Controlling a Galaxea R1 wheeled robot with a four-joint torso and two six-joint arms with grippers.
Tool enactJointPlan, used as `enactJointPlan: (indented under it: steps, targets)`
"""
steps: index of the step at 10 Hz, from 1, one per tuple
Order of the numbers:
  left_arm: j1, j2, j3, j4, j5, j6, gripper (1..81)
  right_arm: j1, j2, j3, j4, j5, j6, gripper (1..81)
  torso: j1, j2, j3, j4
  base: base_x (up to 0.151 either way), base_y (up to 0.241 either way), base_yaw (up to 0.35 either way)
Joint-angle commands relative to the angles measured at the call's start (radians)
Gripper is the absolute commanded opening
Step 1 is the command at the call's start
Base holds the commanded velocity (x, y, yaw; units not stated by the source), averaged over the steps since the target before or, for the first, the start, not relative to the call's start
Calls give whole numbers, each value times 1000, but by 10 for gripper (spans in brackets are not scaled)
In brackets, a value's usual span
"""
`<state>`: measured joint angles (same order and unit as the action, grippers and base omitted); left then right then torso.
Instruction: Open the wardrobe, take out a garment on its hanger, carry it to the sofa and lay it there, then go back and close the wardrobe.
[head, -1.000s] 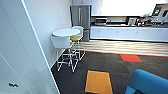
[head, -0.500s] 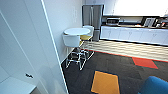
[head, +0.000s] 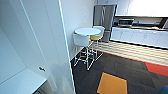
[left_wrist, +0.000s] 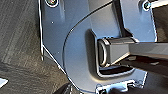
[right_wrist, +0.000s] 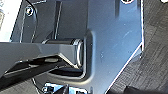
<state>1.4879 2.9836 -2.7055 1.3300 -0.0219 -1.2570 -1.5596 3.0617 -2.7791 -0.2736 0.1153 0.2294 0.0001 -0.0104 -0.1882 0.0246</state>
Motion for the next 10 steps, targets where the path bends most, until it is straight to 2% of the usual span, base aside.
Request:
enactJointPlan:
  steps: [1,10]
  targets:
    - [-30,-1,0,-8,43,1,811,15,5,1,-1,-52,-2,811,0,0,0,0,0,0,295]
    - [-30,31,-2,-3,48,8,811,17,-2,-5,-4,-52,-2,811,0,0,0,0,0,0,295]
